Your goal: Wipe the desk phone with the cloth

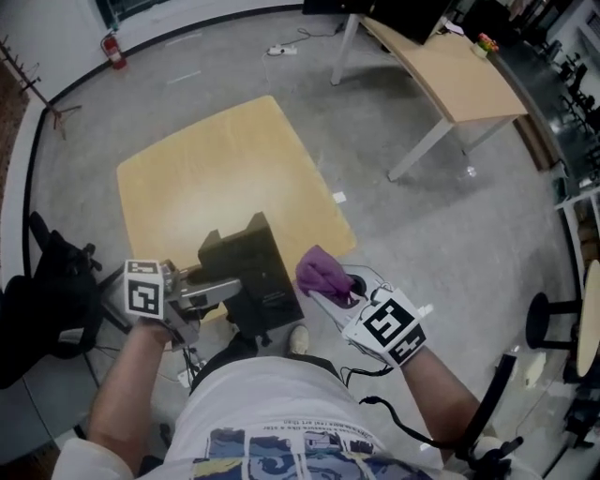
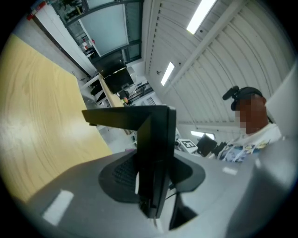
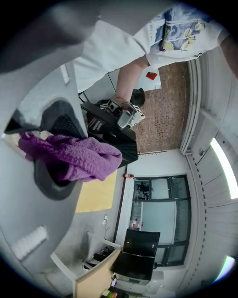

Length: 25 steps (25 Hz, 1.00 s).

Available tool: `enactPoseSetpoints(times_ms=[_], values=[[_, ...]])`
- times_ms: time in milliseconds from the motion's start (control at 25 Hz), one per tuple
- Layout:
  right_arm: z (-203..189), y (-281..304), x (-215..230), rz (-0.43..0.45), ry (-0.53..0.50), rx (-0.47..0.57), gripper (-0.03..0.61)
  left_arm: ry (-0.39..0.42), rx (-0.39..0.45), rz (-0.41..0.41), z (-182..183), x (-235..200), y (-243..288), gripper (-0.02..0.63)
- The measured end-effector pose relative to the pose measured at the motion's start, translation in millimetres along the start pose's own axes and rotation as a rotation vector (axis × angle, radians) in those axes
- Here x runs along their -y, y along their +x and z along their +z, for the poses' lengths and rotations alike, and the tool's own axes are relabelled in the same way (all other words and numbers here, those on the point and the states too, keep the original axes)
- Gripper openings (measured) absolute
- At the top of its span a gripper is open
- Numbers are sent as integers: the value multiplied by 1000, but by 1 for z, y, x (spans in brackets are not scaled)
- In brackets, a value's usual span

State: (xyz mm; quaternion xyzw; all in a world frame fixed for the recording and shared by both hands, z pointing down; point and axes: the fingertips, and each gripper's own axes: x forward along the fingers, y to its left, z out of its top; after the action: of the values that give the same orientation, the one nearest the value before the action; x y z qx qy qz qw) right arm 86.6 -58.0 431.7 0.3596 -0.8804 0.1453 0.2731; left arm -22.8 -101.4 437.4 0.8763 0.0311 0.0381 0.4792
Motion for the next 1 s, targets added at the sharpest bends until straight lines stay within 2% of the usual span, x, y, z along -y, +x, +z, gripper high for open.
enactPoseSetpoints(times_ms=[280,400,560,1000], values=[[71,-45,36,-38,-59,134,110,-4,-49,-29,-5,12,26,181],[103,-53,38,6,-76,222,110,-13,-75,-45,-15,19,36,181],[129,-46,36,90,-65,275,110,-6,-89,-60,-20,28,41,181],[112,22,44,271,-48,116,110,30,-126,-118,-28,47,46,181]])
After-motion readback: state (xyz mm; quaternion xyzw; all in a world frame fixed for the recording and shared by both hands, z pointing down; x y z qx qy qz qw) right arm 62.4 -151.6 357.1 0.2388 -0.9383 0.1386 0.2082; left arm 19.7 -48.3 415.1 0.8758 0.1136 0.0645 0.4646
